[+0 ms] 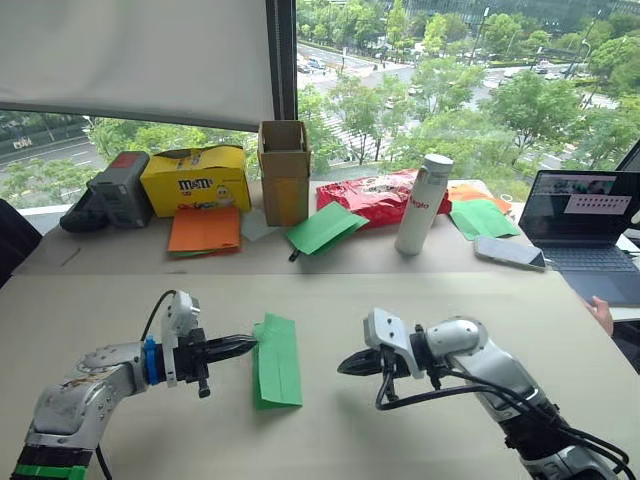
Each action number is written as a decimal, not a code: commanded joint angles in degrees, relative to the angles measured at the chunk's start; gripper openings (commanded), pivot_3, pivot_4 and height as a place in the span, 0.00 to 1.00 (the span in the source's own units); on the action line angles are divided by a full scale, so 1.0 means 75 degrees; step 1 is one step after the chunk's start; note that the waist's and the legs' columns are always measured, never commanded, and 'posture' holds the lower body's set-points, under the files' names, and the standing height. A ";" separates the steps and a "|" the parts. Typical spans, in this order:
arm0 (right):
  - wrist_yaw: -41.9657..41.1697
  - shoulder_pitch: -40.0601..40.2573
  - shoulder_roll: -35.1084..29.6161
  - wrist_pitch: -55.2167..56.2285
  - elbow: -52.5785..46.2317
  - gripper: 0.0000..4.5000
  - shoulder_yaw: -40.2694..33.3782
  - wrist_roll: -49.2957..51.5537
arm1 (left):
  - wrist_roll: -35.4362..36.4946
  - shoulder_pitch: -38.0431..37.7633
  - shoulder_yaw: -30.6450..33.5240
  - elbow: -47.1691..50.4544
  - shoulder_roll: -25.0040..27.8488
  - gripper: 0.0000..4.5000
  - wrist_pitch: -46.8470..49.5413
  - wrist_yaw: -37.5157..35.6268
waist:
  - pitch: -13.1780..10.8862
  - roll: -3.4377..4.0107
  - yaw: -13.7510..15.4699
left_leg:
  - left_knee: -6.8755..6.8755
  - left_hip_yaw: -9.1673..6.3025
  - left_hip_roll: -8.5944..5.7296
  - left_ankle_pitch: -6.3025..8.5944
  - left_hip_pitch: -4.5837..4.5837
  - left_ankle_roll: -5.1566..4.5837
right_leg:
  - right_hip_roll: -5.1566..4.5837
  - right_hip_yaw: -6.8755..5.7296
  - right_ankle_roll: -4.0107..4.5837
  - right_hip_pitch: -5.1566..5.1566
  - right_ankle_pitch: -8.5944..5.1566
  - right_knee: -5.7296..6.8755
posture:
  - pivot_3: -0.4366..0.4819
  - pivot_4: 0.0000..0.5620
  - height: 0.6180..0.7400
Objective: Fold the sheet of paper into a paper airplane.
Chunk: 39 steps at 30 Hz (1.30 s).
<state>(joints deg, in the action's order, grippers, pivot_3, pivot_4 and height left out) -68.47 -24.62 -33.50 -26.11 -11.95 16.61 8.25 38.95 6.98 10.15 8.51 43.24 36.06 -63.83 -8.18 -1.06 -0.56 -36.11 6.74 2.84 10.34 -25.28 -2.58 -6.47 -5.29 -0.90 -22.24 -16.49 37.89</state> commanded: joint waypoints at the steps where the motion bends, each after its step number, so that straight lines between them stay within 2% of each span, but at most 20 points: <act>1: 0.0041 -0.0056 -0.0205 -0.0522 -0.0746 0.01 -0.0347 0.0528 | -0.0271 -0.0132 0.0064 -0.0234 0.0352 0.00 -0.0354 -0.0351 | 0.0000 0.0000 -0.0002 | 0.0010 0.0000 0.0002 0.0000 0.0001 0.0001 | 0.0004 -0.0002 0.0001 0.0000 -0.0001 -0.0001 | 0.48 0.27 1.00; 4: 0.0235 -0.0043 -0.0338 -0.0704 -0.0954 0.01 -0.0443 0.0595 | -0.0914 -0.0143 -0.0422 -0.0470 0.0457 0.00 -0.0837 -0.0434 | -0.0003 0.0002 -0.0001 | 0.0021 0.0002 0.0003 -0.0002 0.0001 0.0002 | 0.0011 -0.0003 0.0007 -0.0002 -0.0007 -0.0001 | 0.48 0.27 1.00; 7: 0.0500 -0.0018 -0.0375 -0.0852 -0.1137 0.01 -0.0440 0.0600 | -0.1480 0.0039 -0.0947 -0.0880 0.0210 0.00 -0.1309 -0.0403 | -0.0009 -0.0001 0.0015 | 0.0017 0.0009 -0.0002 -0.0002 0.0000 0.0002 | 0.0007 -0.0002 0.0008 -0.0001 -0.0006 -0.0003 | 0.48 0.27 1.00; 14: 0.1055 0.0053 -0.0650 -0.1308 -0.1637 0.01 -0.0571 0.0694 | -0.1920 0.0793 -0.1726 -0.1549 -0.0542 0.00 -0.1848 -0.0546 | -0.0018 -0.0015 0.0119 | 0.0009 0.0008 -0.0004 0.0000 -0.0003 -0.0001 | 0.0004 -0.0004 0.0009 -0.0006 -0.0005 -0.0015 | 0.48 0.27 1.00; 17: 0.1245 0.0123 -0.0761 -0.1468 -0.1798 0.01 -0.0664 0.0765 | -0.1525 0.1301 -0.1733 -0.1466 -0.1200 0.00 -0.1606 -0.0479 | -0.0019 -0.0016 0.0146 | 0.0001 0.0012 -0.0005 0.0001 -0.0016 -0.0004 | 0.0005 -0.0001 0.0008 0.0001 -0.0004 -0.0010 | 0.48 0.27 1.00; 19: 0.1355 0.0200 -0.0834 -0.1549 -0.1900 0.01 -0.0719 0.0785 | -0.1586 0.1556 -0.1946 -0.1457 -0.1492 0.00 -0.1515 -0.0503 | -0.0021 -0.0020 0.0158 | -0.0015 0.0009 -0.0003 0.0001 -0.0030 -0.0006 | 0.0008 -0.0007 0.0006 -0.0001 -0.0004 -0.0003 | 0.48 0.27 1.00; 24: 0.1666 0.0363 -0.0940 -0.1808 -0.2180 0.01 -0.0926 0.0845 | -0.2498 0.2161 -0.3022 -0.2112 -0.2029 0.00 -0.1753 -0.0376 | -0.0022 -0.0021 0.0148 | -0.0029 0.0012 -0.0006 0.0000 -0.0031 -0.0006 | 0.0019 -0.0007 0.0003 0.0003 -0.0003 0.0002 | 0.48 0.27 1.00; 28: 0.2072 0.0464 -0.1055 -0.2081 -0.2418 0.01 -0.1200 0.0855 | -0.3211 0.2268 -0.3708 -0.2527 -0.2095 0.00 -0.1888 -0.0395 | -0.0021 -0.0020 0.0154 | -0.0033 0.0011 -0.0004 0.0000 -0.0031 -0.0007 | 0.0033 -0.0004 0.0002 0.0000 -0.0003 0.0011 | 0.48 0.27 1.00; 33: 0.2701 0.0831 -0.0812 -0.2686 -0.2584 0.01 -0.1629 0.1199 | -0.3319 0.2220 -0.3624 -0.2608 -0.2038 0.00 -0.1979 -0.0384 | -0.0020 -0.0019 0.0162 | -0.0036 0.0004 0.0000 0.0005 -0.0028 -0.0014 | 0.0029 -0.0004 0.0002 0.0009 -0.0003 0.0008 | 0.48 0.27 1.00; 39: 0.3400 0.1367 0.0117 -0.2992 -0.2552 0.01 -0.2044 0.1809 | -0.2357 0.2182 -0.2539 -0.2113 -0.1982 0.00 -0.1576 -0.0353 | -0.0021 -0.0019 0.0103 | -0.0038 0.0000 0.0008 0.0005 -0.0029 -0.0014 | 0.0036 -0.0001 0.0003 0.0004 -0.0003 0.0016 | 0.48 0.27 1.00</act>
<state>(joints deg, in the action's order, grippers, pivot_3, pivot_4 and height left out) -44.52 -14.12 -33.57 -48.30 -29.51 3.90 19.54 18.71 23.51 -11.90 -9.69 27.50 23.24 -66.44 -8.34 -1.20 0.21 -36.40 6.74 2.91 10.37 -25.50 -2.68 -6.20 -5.30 -0.88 -22.23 -16.51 38.03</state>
